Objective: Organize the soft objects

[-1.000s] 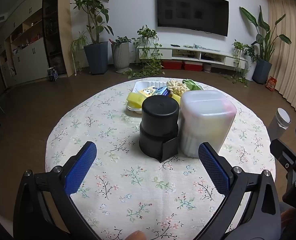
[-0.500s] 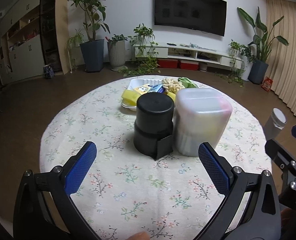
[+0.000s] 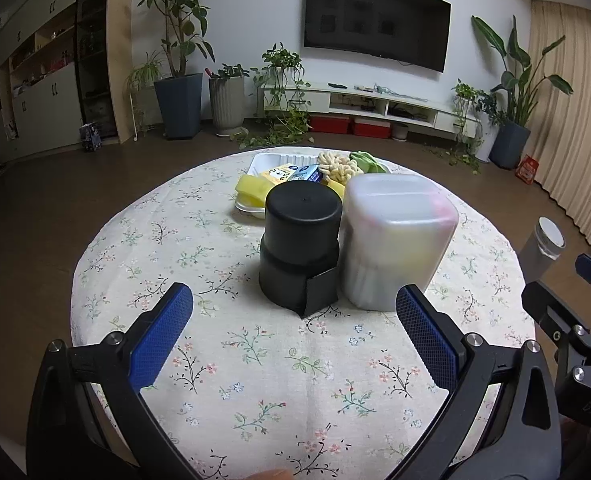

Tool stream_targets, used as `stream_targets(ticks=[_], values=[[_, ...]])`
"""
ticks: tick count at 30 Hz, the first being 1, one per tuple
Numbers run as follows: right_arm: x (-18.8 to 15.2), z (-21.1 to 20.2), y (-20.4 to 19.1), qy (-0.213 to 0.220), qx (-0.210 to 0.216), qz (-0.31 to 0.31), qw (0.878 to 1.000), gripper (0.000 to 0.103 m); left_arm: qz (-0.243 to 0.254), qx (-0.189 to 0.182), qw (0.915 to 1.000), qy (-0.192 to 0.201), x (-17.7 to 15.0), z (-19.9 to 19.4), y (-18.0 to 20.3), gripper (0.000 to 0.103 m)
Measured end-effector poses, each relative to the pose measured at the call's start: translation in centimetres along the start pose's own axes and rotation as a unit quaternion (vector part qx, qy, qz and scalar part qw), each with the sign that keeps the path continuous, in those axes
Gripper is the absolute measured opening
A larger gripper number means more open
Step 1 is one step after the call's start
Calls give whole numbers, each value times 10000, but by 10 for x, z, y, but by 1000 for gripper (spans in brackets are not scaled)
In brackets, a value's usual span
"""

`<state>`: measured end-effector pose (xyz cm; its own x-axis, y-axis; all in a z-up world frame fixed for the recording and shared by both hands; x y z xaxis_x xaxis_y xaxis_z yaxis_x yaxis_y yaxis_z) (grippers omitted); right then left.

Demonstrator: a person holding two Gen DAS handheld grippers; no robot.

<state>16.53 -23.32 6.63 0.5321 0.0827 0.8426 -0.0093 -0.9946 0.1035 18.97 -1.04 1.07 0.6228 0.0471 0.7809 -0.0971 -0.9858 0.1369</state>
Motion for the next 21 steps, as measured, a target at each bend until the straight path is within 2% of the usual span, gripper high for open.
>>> stream_targets(ticks=[21], values=[[-1,-3,3,-17,8,-14,10000,103,9,48,10000,-2,-2,3,0,103]])
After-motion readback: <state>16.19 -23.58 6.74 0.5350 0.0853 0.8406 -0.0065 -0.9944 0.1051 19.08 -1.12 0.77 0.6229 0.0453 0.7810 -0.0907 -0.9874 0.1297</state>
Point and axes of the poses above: each gripper's, at about its wrist camera, not at the fingertips, and z roughly the way its jaws point, y to its right, x to its top, the point moved 9 cm from there along z, roughly the way its jaws point, and after that the axes turned 9 degrees about -x, right-handed, at the moved point
